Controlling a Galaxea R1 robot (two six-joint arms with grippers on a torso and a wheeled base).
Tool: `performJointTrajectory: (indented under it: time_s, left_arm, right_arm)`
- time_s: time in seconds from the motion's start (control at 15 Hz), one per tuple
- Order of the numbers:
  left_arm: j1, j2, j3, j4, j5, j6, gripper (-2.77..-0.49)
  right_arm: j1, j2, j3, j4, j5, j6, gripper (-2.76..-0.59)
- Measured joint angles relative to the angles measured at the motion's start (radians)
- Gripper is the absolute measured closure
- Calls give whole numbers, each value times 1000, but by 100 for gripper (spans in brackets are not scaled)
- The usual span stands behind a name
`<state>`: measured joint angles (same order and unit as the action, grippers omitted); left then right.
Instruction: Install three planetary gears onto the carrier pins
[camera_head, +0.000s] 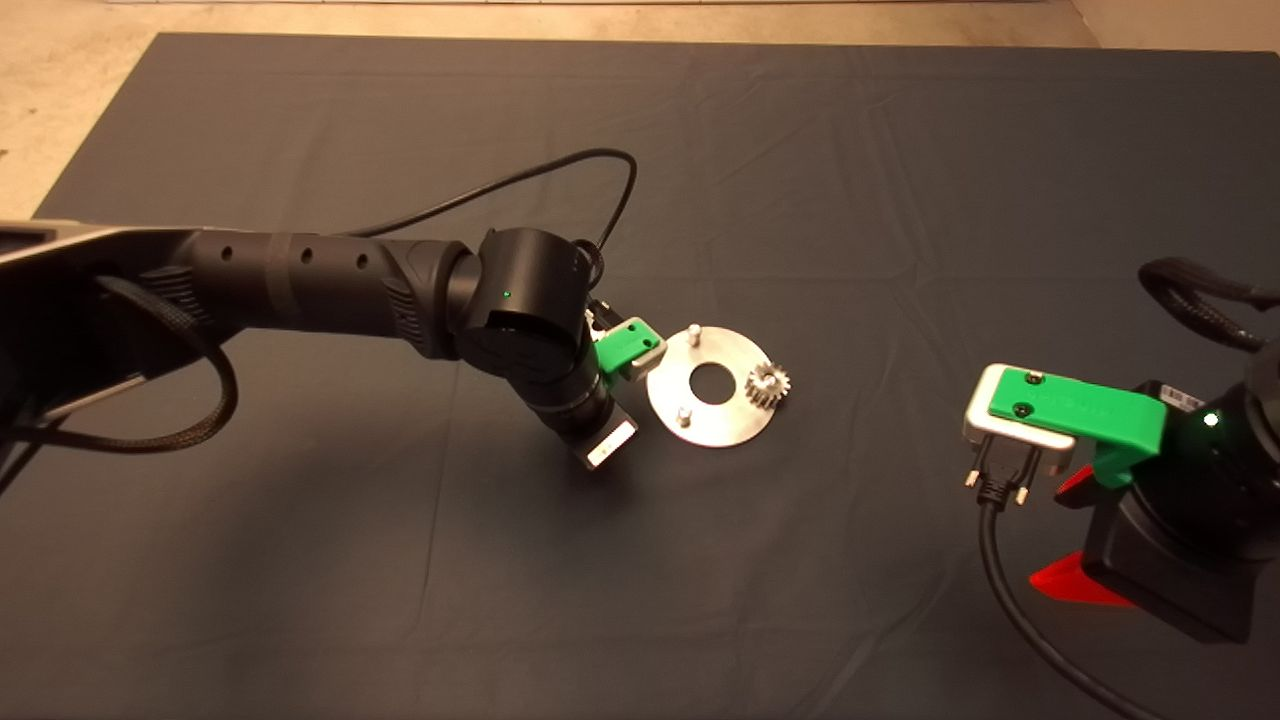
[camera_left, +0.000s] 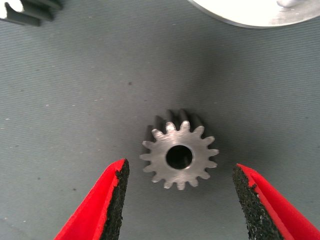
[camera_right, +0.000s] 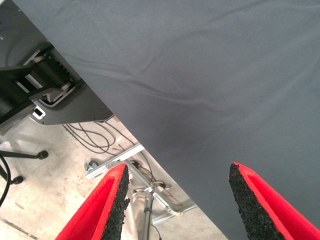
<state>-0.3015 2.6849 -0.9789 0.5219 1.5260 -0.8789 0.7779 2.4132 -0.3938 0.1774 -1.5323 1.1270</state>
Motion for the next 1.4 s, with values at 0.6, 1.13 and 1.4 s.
performJointTrajectory:
  time_s: [0.6, 1.13, 1.4]
  left_arm:
    - [14, -23, -1, 21, 0, 2, -146]
    - [16, -23, -1, 24, 0, 1, -146]
    - [17, -23, -1, 24, 0, 1, -146]
  right_arm:
    - [9, 8, 0, 2, 1, 0, -147]
    - [21, 10, 0, 7, 1, 0, -147]
    - [30, 13, 0, 10, 0, 0, -147]
